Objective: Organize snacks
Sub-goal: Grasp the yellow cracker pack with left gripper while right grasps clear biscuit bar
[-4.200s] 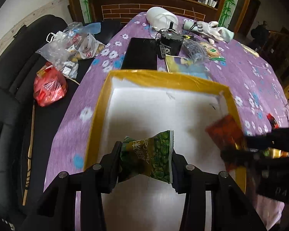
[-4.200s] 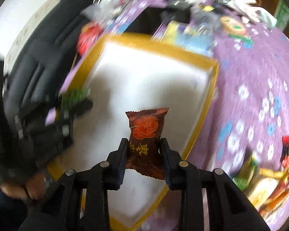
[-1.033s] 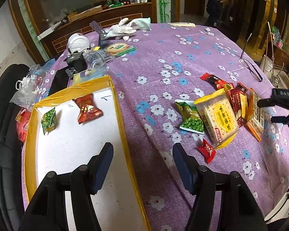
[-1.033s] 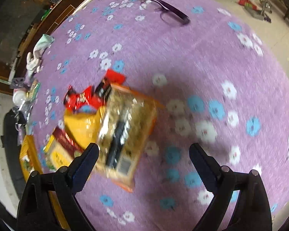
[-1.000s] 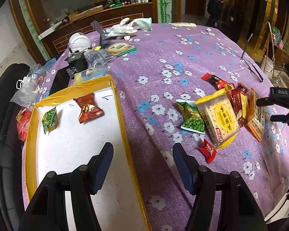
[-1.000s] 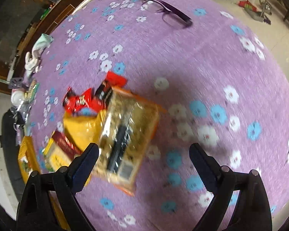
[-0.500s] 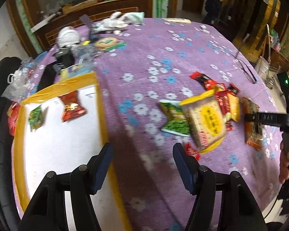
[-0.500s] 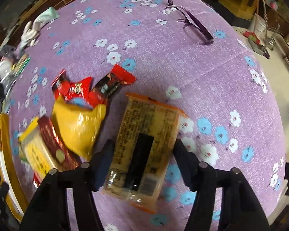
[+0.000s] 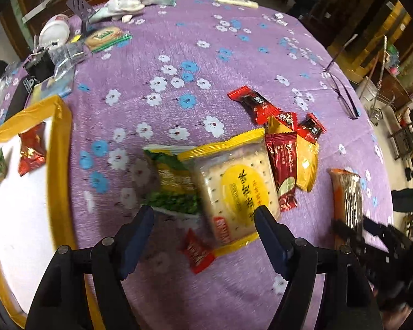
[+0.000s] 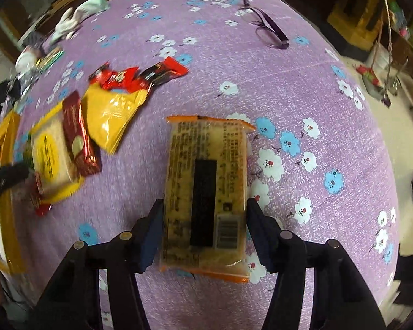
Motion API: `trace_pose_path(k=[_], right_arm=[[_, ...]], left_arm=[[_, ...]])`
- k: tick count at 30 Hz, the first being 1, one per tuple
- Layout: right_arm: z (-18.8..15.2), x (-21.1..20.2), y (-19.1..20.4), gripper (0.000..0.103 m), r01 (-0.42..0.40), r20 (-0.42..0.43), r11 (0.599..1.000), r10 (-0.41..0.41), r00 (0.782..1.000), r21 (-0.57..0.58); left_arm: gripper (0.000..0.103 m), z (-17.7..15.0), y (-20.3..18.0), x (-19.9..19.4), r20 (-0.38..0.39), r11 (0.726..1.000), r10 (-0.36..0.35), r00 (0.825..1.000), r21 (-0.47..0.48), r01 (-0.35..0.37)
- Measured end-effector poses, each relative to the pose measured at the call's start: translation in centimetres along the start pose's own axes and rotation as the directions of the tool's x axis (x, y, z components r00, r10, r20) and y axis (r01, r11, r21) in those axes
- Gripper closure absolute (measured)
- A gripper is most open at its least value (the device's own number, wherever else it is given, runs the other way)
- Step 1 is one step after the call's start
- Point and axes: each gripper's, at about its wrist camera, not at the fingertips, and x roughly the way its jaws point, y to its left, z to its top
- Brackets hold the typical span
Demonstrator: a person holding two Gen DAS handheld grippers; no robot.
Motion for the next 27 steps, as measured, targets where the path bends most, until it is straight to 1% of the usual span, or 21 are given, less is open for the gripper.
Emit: trace_pose_path(k=[5,7,11,13,16,18,19,20,21,23,24,25,27], right_arm=[[-0.2,-0.1,-0.7,0.045,-0.038,0.007,0.999,0.039,0.999,-0.015],[-0.1,-0.1,-0.5,0.045,-0.041,0.011,0.999,0.042,0.999,-0.036],[-0.2,0.0,-0.4,0.044,-0.063,0.015,0.996,0.064,0.998,-0.067],[-0.2,-0.1,-0.6,0.044,-0.081,0.017,0.994,0.083,0.996,-0.078],[-0.3,-0.2,-1.1,0.044,-0.113,0.017,0.99,0.115,0.993,-0.086],[-0.4,-0.2,-1.3,0.044,-0.134,0.019,0.987,0.136,0.991,-0.092],[-0.3,-0.2,-1.4,0.044,-0.141,0.019,0.985,0.144,0.989,-0.096],[-0.4,-0.2,-1.4,0.044,-0.148,0.02,0.984,0.15,0.988,-0.1],[-0.4,-0.3,-1.5,0.044,-0.155,0.022,0.982,0.158,0.987,-0.104],[-0.5,-0.3,-1.6,0.044,-0.164,0.027,0.98,0.168,0.985,-0.114],[-0.5,-0.4,-1.6,0.044,-0.167,0.029,0.979,0.172,0.985,-0.12],[-0.5,-0.4,-1.6,0.044,-0.169,0.031,0.978,0.174,0.984,-0.123],[-0.6,-0.4,-1.7,0.044,-0.172,0.035,0.977,0.177,0.984,-0.13]], left_arm=[[0.022,0.5,-0.9,1.2,-0.006,0.999,0.039,0.999,-0.026,-0.04],[0.017,0.8,-1.4,1.5,0.001,0.998,0.062,0.998,-0.032,-0.062],[0.013,1.6,-2.4,2.2,0.003,0.996,0.081,0.997,-0.043,-0.08],[0.006,1.8,-3.1,2.7,0.001,0.992,0.119,0.993,-0.028,-0.119],[0.0,2.0,-3.2,3.4,0.018,0.987,0.16,0.987,-0.028,-0.159],[0.0,2.1,-3.1,4.1,0.027,0.982,0.185,0.982,-0.03,-0.185],[0.0,2.1,-2.9,4.7,0.012,0.981,0.193,0.981,-0.019,-0.192],[0.0,2.1,-2.7,5.2,-0.019,0.982,0.188,0.982,-0.014,-0.189],[0.001,1.9,-2.4,5.4,-0.03,0.983,0.181,0.983,-0.022,-0.182],[0.008,1.3,-2.2,4.9,-0.019,0.983,0.178,0.984,-0.028,-0.179],[0.016,1.0,-2.3,4.6,-0.013,0.984,0.177,0.984,-0.016,-0.178],[0.02,0.6,-2.6,4.2,-0.011,0.983,0.184,0.983,0.003,-0.184],[0.021,-0.4,-3.1,3.7,-0.015,0.977,0.211,0.977,0.043,-0.21]])
